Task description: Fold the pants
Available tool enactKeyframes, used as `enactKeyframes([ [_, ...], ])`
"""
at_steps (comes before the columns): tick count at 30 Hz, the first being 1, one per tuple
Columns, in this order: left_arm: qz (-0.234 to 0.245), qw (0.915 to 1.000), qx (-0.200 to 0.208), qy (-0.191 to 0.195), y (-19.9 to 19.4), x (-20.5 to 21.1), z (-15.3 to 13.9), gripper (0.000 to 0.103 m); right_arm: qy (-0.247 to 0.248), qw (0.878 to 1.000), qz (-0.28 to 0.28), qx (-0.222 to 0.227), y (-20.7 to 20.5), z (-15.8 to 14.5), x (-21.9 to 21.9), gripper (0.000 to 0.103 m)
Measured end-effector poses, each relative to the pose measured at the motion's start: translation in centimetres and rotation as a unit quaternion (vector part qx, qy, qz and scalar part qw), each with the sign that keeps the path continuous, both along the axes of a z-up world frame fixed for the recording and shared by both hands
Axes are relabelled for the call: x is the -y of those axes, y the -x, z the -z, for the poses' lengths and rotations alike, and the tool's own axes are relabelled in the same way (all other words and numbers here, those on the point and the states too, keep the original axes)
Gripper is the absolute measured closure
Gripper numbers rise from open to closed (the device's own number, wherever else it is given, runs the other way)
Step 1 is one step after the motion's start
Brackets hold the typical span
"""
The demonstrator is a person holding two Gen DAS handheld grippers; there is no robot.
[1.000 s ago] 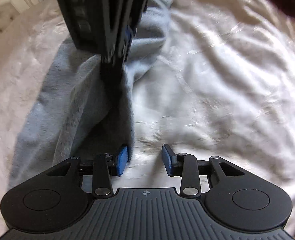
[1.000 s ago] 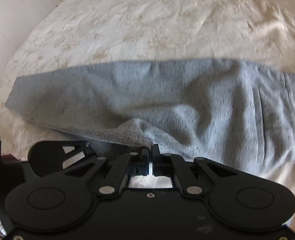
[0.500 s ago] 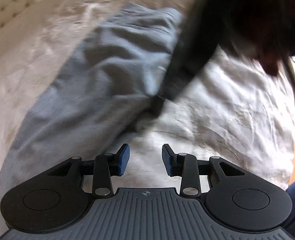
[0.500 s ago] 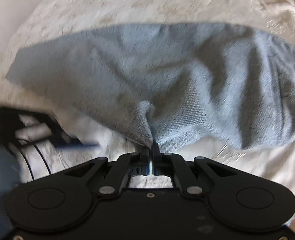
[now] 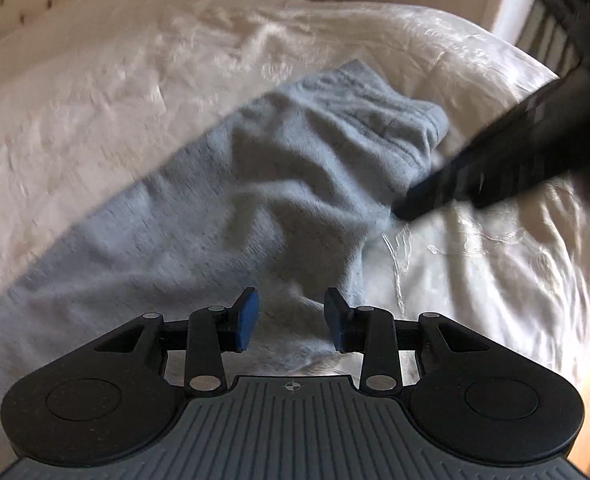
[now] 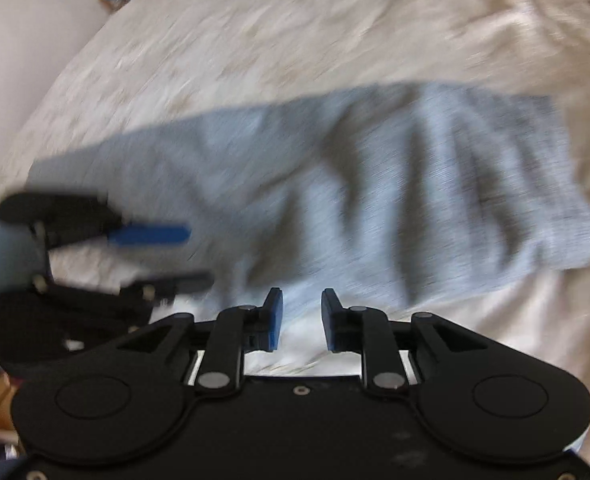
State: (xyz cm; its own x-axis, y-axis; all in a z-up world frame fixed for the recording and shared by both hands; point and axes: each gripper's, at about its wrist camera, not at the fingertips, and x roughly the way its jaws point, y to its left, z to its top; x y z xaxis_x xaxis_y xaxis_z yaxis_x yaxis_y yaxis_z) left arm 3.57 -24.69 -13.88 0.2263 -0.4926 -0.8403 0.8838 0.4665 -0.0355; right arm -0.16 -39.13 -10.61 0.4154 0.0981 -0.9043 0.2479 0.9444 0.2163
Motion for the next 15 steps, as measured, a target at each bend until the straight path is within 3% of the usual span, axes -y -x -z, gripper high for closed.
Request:
enactKeyframes([
  [2, -0.001, 0.9996, -0.021, -0.016, 0.0, 0.0, 1.1, 0.067, 0.007, 0.999, 0.052, -0.004, 0.3, -0.2, 2.7, 0.05],
  [5, 0.02, 0.9939, -0.044, -0.099, 0.5, 0.4, 4.4, 0.067, 0.002, 0.987, 0.16, -0.016, 1.2, 1.0, 6.7, 0.036],
  [8, 0.042, 0.9936, -0.019, -0.103, 1.5, -0.2, 4.6, 0.067, -0.024, 0.965, 0.26, -0.03, 1.9, 2.9, 10.0, 0.023],
  [13, 0.029, 0.9965, -0.041, -0.067, 1.3, -1.5, 2.8, 0.067, -0.062, 0.941, 0.332, -0.015, 1.8, 5.2, 12.4, 0.023],
  [14, 0.025, 0.997, -0.042, -0.06, 1.0, -1.7, 2.3, 0.067, -0.074, 0.938, 0.339, -0.008, 1.8, 5.4, 12.7, 0.025],
  [15, 0.02, 0.9975, -0.043, -0.053, 1.0, -2.0, 2.0, 0.067, -0.085, 0.934, 0.346, -0.003, 1.4, 5.7, 12.9, 0.033],
])
